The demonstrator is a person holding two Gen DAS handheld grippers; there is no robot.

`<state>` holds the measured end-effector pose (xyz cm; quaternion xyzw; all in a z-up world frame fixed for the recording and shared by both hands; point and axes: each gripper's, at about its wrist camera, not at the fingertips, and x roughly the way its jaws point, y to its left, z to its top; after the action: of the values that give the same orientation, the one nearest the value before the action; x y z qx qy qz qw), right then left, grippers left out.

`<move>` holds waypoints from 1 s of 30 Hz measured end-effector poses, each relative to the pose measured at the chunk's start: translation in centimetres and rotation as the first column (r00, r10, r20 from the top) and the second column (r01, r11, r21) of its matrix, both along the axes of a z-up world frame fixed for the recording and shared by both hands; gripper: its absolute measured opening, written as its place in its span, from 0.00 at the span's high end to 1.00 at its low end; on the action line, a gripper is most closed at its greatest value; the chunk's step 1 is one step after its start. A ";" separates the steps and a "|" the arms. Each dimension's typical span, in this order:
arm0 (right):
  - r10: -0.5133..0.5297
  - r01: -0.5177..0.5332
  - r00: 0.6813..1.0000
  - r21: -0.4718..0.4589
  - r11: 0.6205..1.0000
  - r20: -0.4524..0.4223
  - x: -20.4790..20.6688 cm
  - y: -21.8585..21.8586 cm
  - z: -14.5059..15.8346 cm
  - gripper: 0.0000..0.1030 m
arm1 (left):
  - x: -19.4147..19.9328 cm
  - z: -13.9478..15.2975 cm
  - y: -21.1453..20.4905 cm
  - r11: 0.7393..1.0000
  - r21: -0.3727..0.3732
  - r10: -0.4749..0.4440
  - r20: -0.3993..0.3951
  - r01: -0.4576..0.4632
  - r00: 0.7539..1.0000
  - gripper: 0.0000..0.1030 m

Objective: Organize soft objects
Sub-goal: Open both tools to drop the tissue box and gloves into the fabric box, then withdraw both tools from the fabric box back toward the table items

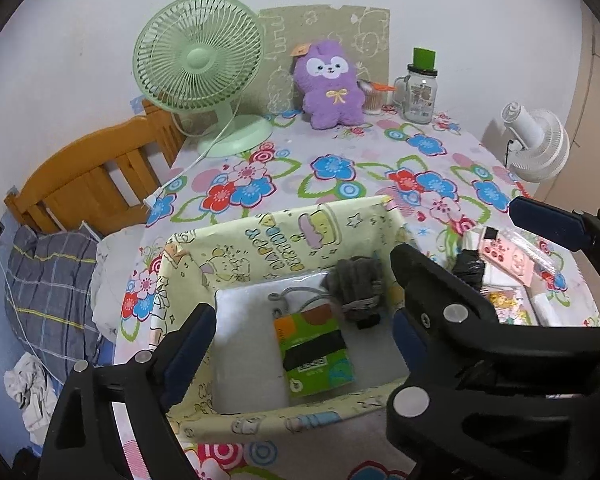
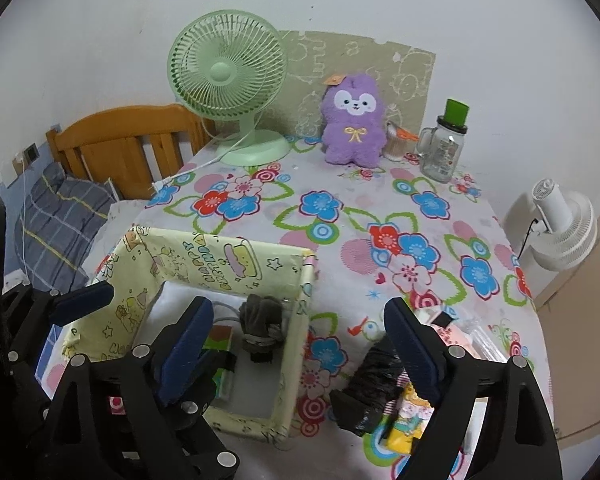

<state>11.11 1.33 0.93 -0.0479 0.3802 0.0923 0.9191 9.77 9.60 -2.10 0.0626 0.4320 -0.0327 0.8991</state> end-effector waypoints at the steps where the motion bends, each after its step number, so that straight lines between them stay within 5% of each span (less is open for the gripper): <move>1: -0.004 0.003 1.000 0.003 1.000 0.008 -0.2 -0.3 0.2 0.11 | -0.2 0.2 -0.2 1.000 0.000 -0.002 0.005 0.002 1.000 0.11; 30: -0.095 0.091 0.991 0.048 0.995 0.092 -5.4 -8.5 3.3 0.04 | -4.8 3.3 -7.2 0.999 -0.015 -0.041 0.135 0.043 0.990 0.01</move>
<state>5.67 -7.19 4.19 -0.0143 0.3363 0.0554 0.9400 5.01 2.35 1.18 0.0657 0.3685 -0.0511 0.9259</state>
